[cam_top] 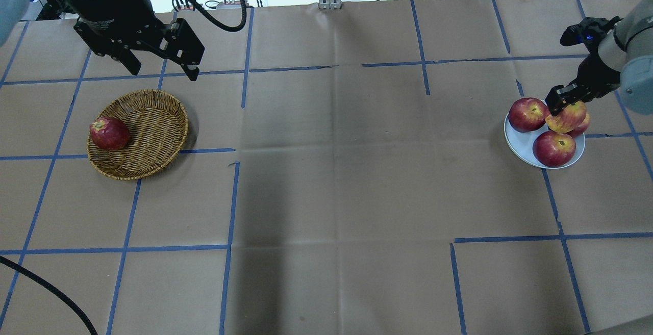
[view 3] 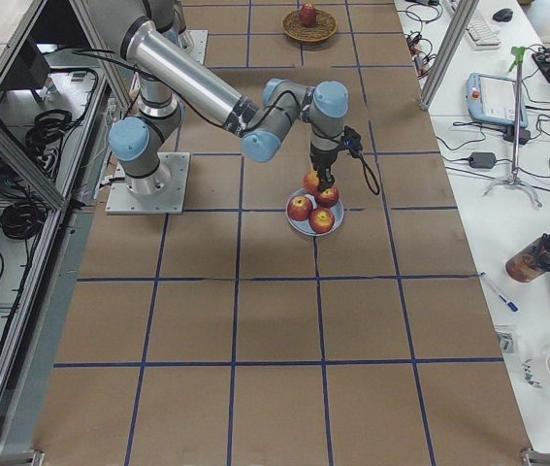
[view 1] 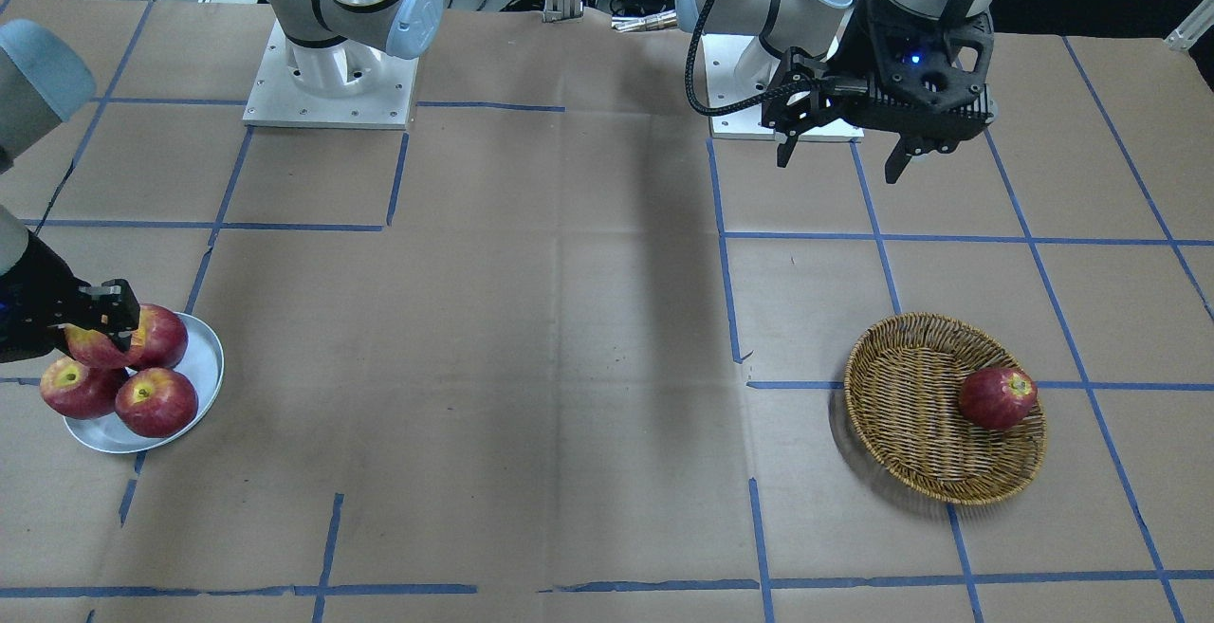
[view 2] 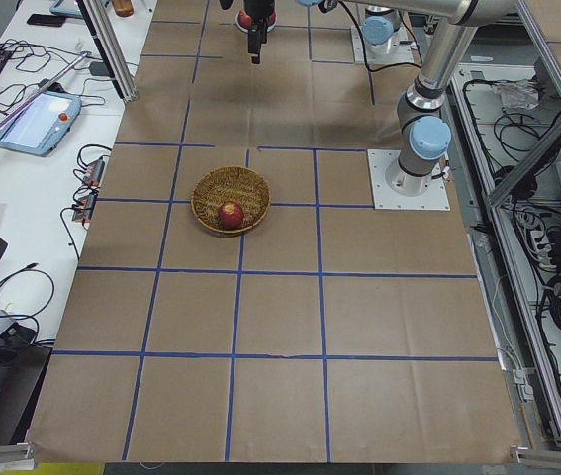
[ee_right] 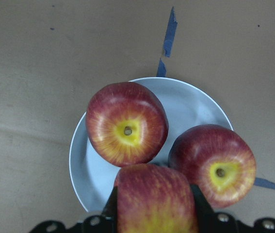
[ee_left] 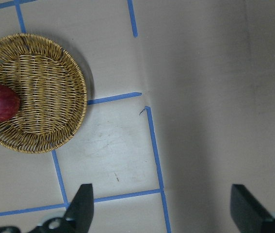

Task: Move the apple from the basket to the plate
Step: 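Carry the apple with the right gripper over the white plate, then lower the apple onto the plate and open the right gripper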

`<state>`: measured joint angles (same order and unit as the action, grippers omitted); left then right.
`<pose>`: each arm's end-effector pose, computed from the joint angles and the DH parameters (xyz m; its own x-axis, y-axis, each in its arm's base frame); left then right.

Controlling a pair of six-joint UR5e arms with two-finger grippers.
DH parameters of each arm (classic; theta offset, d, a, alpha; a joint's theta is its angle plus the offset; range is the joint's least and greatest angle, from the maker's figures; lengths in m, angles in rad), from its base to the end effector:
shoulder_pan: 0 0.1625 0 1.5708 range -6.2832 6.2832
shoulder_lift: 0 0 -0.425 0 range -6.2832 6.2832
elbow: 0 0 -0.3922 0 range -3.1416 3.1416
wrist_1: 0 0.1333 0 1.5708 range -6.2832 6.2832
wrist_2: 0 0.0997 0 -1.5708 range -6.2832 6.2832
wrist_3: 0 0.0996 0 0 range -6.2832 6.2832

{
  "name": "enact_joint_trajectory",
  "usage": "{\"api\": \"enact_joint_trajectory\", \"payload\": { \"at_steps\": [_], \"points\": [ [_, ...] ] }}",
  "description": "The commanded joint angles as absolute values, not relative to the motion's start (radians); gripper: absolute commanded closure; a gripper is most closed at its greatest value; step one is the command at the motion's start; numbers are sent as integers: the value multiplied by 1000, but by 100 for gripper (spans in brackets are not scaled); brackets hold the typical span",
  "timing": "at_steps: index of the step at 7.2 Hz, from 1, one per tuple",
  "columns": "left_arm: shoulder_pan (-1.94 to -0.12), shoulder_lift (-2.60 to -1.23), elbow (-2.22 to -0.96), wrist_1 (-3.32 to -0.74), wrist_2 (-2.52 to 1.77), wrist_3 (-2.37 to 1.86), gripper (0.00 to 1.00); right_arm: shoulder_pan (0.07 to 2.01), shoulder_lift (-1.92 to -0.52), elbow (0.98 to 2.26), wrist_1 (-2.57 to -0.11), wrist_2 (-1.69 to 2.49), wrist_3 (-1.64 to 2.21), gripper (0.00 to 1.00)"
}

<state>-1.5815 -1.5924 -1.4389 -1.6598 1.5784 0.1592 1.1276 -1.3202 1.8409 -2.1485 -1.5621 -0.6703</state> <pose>-0.1379 -0.4993 0.5331 -0.9856 0.1689 -0.0109 0.1691 0.9854 -0.0198 -0.1150 -0.5551 0.2854 -0.9740 -0.2246 0.0286 -0.2258 0.9729 -0.0500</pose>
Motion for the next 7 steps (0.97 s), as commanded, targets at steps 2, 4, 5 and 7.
{"api": "enact_joint_trajectory", "payload": {
  "at_steps": [2, 4, 5, 7],
  "points": [
    [-1582, -1592, -1439, -1660, 1577, 160, 1, 1124, -1289, 1845, -2201, -1569, -672, 56],
    [-1582, -1592, -1439, -1660, 1577, 160, 1, 1124, -1289, 1841, -2201, -1569, -670, 56],
    [-1582, -1592, -1439, -1660, 1577, 160, 1, 1126, -1289, 1841, -2201, -1569, -670, 55],
    [-1582, -1592, -1439, -1660, 1577, 160, 1, 1126, -1289, 1839, -2198, -1581, -663, 0]
  ]
}}
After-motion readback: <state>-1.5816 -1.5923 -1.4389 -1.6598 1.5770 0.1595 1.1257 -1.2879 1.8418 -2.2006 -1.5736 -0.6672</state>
